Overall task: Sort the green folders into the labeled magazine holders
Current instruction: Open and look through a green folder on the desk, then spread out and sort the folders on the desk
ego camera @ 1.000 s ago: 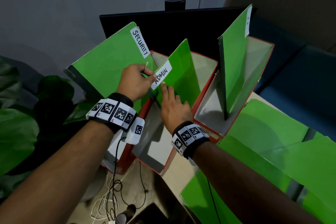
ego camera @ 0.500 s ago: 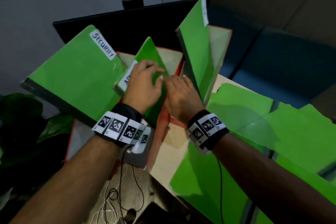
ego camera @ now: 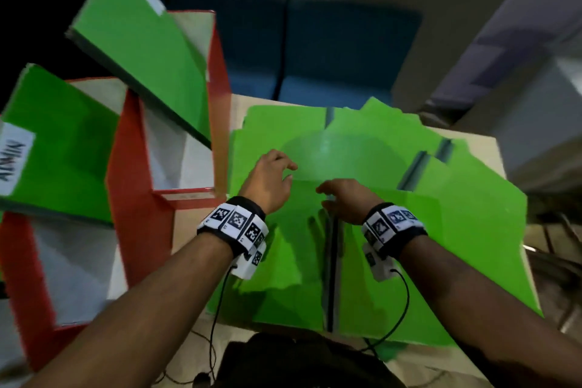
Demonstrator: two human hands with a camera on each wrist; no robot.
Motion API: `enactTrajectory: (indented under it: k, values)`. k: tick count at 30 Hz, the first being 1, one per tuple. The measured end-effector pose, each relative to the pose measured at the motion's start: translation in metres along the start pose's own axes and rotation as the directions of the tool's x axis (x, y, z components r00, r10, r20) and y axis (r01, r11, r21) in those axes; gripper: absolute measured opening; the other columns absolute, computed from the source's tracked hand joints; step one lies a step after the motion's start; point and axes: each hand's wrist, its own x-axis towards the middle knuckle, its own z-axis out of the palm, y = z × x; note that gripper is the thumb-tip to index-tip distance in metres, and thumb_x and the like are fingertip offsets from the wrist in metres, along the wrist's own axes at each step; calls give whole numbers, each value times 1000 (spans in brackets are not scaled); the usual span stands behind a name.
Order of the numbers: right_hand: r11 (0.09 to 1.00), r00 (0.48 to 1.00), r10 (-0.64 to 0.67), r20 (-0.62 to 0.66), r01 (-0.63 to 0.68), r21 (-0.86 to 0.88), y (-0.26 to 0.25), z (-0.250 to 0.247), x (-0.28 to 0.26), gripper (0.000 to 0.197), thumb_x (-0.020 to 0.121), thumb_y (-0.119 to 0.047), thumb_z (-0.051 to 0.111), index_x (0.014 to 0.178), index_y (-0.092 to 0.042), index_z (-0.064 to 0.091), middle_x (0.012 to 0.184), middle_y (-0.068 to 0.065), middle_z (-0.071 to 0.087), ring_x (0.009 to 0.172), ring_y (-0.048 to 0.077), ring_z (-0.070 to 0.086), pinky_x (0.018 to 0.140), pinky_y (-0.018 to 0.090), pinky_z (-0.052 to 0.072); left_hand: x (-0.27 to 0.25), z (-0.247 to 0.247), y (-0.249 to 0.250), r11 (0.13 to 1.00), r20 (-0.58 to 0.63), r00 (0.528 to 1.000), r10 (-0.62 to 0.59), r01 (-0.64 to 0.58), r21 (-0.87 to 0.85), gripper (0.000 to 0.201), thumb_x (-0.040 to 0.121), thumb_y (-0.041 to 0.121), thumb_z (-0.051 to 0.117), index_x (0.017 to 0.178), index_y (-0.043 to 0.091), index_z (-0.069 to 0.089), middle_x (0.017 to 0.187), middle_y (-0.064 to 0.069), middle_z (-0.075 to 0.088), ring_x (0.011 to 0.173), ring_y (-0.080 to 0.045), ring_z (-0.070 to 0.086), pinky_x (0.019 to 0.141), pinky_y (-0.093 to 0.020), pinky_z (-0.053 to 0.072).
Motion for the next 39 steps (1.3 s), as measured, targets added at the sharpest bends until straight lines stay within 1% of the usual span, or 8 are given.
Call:
enactTrajectory:
  k: [10, 14, 17, 20, 27, 30, 35, 39]
  values:
    - [938, 979, -153, 136, 187, -291, 70, 51, -38, 57, 92, -49, 49, 145, -38, 32, 161, -8, 7, 147, 15, 10, 118, 50, 12, -23, 92, 32, 994, 476, 879, 32, -78, 78, 52, 88, 22, 68, 137, 19, 49, 138, -1, 45, 128, -18, 44, 107, -25, 31]
    - [951, 996, -84, 29, 89, -295, 81, 45, -35, 60, 92, -49, 51, 146, -33, 32, 161, -2, 4, 148, 19, 5, 119, 49, 12, -42, 118, 22, 972, 580, 811, 70, -186, 143, 110, 73, 38, 81, 155, 21, 10, 162, 4, 3, 147, -17, 10, 118, -30, 14]
    - [968, 996, -18, -83, -3, -250, 77, 45, -41, 61, 91, -41, 57, 145, -25, 35, 161, 2, 10, 148, 20, 9, 119, 46, 14, -43, 129, 14, 897, 620, 779, 96, -338, 285, 116, 71, 48, 79, 154, 25, 1, 160, 2, -15, 147, -19, -11, 118, -40, -1]
    - [982, 991, -100, -89, 84, -171, 68, 56, -58, 61, 90, -36, 59, 144, -22, 36, 157, 4, 23, 145, 21, 20, 118, 47, 19, -41, 133, 12, 905, 558, 828, 56, -278, 321, 109, 77, 46, 73, 153, 31, -4, 157, 2, -25, 145, -18, -16, 118, -41, -1]
    - [886, 960, -206, 188, 264, -380, 78, 101, -93, 115, 72, -69, 61, 149, -29, -15, 157, 5, -21, 144, 23, -17, 106, 67, -11, -34, 127, 18, 911, 410, 912, -1, -169, 377, 94, 87, 36, 64, 152, 27, -3, 157, 3, -23, 147, -18, -13, 121, -46, 8]
    - [910, 966, -188, 177, 239, -338, 78, 95, -94, 104, 79, -62, 60, 152, -27, -5, 156, 3, -18, 144, 21, -15, 109, 65, -9, -37, 125, 20, 938, 427, 899, 93, -223, 265, 87, 88, 40, 63, 153, 27, 7, 160, 7, -9, 148, -15, -5, 121, -42, 7]
    - [941, 974, -217, 60, 225, -254, 81, 70, -88, 70, 90, -58, 44, 149, -21, 29, 159, 2, 20, 147, 22, 15, 114, 62, 16, -48, 123, 11, 828, 623, 761, 181, -460, 321, 114, 74, 69, 62, 152, 26, -10, 157, 8, -21, 144, -10, -17, 119, -43, -6]
    - [953, 959, -259, -118, 234, -193, 91, 47, -85, 41, 92, -33, 60, 130, -18, 57, 144, 6, 48, 134, 26, 43, 106, 58, 36, -57, 117, 6, 827, 579, 801, 150, -422, 371, 98, 88, 42, 62, 151, 27, -11, 158, 6, -17, 146, -12, -10, 120, -50, 7]
